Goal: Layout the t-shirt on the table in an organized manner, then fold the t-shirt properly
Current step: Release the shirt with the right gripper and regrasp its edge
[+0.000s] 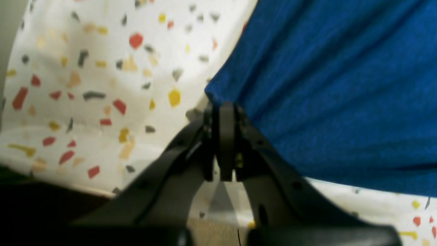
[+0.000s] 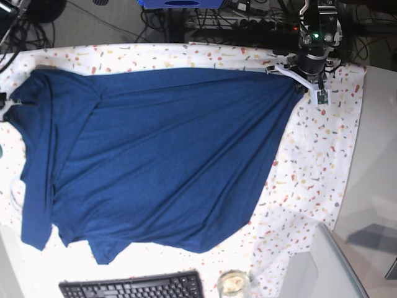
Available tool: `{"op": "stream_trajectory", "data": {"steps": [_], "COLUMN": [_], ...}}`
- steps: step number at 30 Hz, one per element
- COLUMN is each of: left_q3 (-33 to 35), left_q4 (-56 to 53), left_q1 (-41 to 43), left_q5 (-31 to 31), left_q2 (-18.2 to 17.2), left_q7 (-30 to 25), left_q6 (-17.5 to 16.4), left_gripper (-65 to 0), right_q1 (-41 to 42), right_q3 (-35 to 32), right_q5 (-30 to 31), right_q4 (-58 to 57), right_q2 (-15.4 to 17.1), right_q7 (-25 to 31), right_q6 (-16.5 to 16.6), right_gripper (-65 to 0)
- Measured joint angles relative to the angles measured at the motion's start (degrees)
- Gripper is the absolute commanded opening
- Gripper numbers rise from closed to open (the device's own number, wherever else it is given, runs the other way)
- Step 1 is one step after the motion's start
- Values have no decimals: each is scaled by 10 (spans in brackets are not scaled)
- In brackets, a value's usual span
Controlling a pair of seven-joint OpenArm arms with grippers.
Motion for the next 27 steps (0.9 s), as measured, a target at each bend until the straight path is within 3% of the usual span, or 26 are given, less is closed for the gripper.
{"op": "stream_trajectory", "data": {"steps": [8, 19, 25, 27], "left_q3": [0, 0, 9, 9], "left_q4": [-3, -26, -25, -24], "left_q1": [-2, -8, -6, -4], "left_q5": [0, 0, 0, -1], "left_q2": [3, 3, 2, 1], "left_q7": [0, 0, -2, -2], "left_q6": [0, 0, 1, 0], "left_gripper": [-650, -650, -650, -535], "right_q1": [-4, -4, 4, 5], "right_q3": [-1, 0, 3, 3], "right_q5": [-2, -3, -82, -81], "right_q4": [-17, -74, -78, -78], "right_q2": [-28, -13, -17, -17], "right_q7": [-8, -2, 0, 0], "right_q6": [0, 0, 0, 0], "right_gripper": [-575, -575, -576, -576]}}
